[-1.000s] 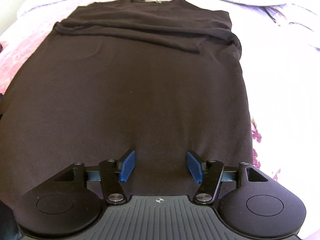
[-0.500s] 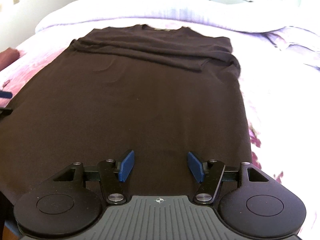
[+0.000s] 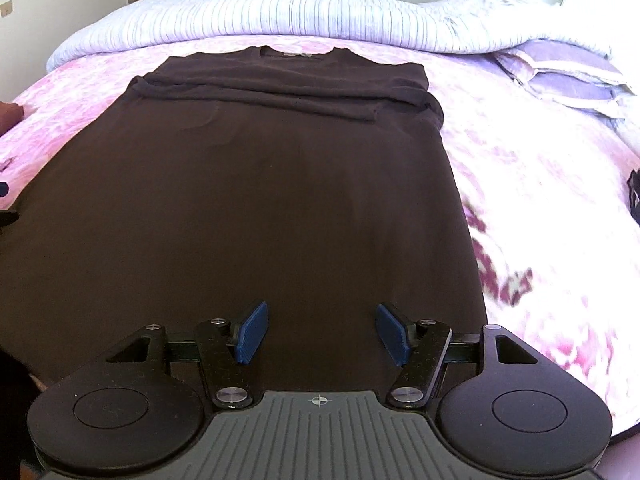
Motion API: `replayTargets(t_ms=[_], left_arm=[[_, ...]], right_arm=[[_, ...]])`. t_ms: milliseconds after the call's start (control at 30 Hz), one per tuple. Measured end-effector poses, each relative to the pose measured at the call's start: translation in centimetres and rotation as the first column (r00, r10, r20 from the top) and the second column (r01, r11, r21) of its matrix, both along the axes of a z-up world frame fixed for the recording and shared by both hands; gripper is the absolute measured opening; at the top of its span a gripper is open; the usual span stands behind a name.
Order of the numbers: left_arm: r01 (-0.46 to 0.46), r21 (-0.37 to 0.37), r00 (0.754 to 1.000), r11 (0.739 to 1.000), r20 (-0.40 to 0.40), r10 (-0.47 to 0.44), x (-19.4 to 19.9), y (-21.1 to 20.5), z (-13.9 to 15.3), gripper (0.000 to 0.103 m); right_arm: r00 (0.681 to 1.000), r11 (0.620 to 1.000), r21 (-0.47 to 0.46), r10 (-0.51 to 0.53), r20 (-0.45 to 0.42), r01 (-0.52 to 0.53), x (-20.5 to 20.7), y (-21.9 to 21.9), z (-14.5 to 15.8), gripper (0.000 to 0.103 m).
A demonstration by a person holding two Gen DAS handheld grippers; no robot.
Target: Fold clothes
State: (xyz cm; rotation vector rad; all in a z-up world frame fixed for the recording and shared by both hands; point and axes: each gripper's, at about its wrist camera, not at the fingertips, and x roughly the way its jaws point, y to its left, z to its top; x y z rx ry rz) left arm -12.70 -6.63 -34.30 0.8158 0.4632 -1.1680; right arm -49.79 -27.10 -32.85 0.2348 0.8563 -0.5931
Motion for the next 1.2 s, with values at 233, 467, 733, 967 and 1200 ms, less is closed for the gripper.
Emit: replayTargets(t_ms=[233,467,733,967,1200], left_arm=[[0.128,-0.017,0.987,0.992,0.099,-0.126,-3.9,3.5,1.0,0.058],[0.481,0.097,0.816,0.871,0.314,-0.485,-10.1,8.0,-2.2,0.071],[0.504,0.295,0.661,0.812,0.473,-0.583,-11.5,8.0,-6.5,0.046],[0.492,0.154,0.810,0.857,0.281,-0.515,-10.0,8.7,-1.7,0.007],[0.432,-0.007,0.887,0.902,0.185,-0.423,-8.6,6.8,2.7,0.003]], right_arm=[[0.999,1.000,-0.015,0.011,0.030,-0.011,-1.0,1.4,0.2,0.066],[0.980,0.972,-0.142,0.196,0.044,-0.188,-1.7,6.1,1.1,0.067],[0.967,0.954,-0.181,0.251,0.042,-0.239,-3.3,8.7,0.6,0.071],[0.910,0.841,-0.365,0.411,-0.046,-0.399,-4.6,12.9,-0.9,0.071],[0.793,0.657,-0.497,0.598,-0.115,-0.567,-2.2,18.5,-3.3,0.078]])
